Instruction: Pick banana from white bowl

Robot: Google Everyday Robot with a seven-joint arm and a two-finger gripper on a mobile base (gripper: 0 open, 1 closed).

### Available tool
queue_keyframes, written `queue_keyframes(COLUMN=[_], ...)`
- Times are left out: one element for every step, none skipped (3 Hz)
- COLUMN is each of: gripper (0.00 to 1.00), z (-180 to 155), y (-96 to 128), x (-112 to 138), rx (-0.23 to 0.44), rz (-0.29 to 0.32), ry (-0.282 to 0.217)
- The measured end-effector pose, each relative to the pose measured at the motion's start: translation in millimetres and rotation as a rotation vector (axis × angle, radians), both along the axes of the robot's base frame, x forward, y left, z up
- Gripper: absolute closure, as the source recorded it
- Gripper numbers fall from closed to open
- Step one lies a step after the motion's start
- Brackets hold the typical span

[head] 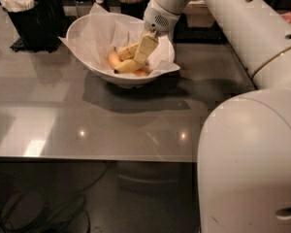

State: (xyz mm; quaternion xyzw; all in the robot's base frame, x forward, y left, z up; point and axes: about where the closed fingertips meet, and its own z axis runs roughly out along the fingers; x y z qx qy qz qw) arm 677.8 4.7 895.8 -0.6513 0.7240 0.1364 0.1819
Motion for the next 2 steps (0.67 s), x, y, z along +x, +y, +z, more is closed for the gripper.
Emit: queue_keyframes(gripper=[0.88, 1.0], z=[5.7, 33.0], y=[-1.1, -12.2], x=[-2.5, -27.0], rx=[0.016, 0.07], rz=[0.005, 0.034], ry=[-0.031, -0.13])
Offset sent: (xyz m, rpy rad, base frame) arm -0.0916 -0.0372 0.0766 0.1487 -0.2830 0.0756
